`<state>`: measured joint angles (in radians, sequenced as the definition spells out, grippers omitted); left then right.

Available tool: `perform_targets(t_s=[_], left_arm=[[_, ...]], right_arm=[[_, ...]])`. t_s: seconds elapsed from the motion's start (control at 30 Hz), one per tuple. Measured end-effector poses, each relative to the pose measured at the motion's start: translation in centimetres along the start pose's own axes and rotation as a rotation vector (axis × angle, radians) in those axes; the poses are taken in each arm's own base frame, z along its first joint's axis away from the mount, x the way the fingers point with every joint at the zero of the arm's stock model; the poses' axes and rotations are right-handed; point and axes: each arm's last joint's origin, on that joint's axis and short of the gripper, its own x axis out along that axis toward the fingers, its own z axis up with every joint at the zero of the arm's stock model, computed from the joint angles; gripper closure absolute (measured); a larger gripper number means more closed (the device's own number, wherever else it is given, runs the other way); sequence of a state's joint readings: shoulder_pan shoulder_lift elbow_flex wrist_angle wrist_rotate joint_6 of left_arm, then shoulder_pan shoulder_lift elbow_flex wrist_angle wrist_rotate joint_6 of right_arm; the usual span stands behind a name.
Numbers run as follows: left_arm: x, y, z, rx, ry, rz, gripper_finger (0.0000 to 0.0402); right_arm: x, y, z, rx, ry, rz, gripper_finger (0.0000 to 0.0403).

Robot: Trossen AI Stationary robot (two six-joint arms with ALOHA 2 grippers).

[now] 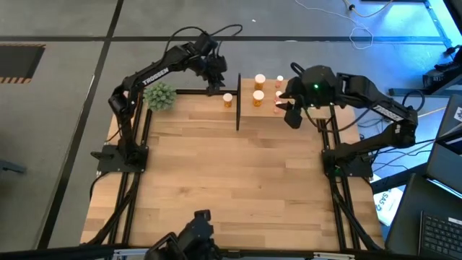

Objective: Pick and place medicine bottles onto shelf by color
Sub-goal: Put the orange pill bottle on the shelf aligned with the other orange pill bottles

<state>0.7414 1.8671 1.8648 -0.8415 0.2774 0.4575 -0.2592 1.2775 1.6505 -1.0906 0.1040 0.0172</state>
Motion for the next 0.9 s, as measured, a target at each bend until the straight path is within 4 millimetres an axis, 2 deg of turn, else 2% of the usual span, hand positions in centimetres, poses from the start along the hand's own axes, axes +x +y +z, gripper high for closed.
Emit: perform_targets(t_s=[0.17,0.47,0.6,0.73,0.9], left_arm=[[2.0,0.2,-0.9,0.104,0.069,-0.045,0.0257],[6.6,0.3,-2.5,0.125,0.151,-0.108,0.0257],[7.5,0.5,-2.8,0.132,0.164,-0.113,0.0257],[7.5,0.5,-2.8,0.134,0.16,-0.107,0.0257],[7.4,0.7,-2.9,0.088,0.164,-0.102,0.0257]], right_arm=[[0.8,-1.0,0.1,0.004,0.026,-0.034,0.0234],[2.0,-1.2,0.2,-0.019,0.057,-0.039,0.0234],[2.5,-1.1,0.3,-0.041,0.07,0.007,0.0234],[2.8,-1.0,0.3,-0.101,0.078,0.014,0.0234],[3.0,-1.0,0.4,-0.085,0.078,0.013,0.0234]])
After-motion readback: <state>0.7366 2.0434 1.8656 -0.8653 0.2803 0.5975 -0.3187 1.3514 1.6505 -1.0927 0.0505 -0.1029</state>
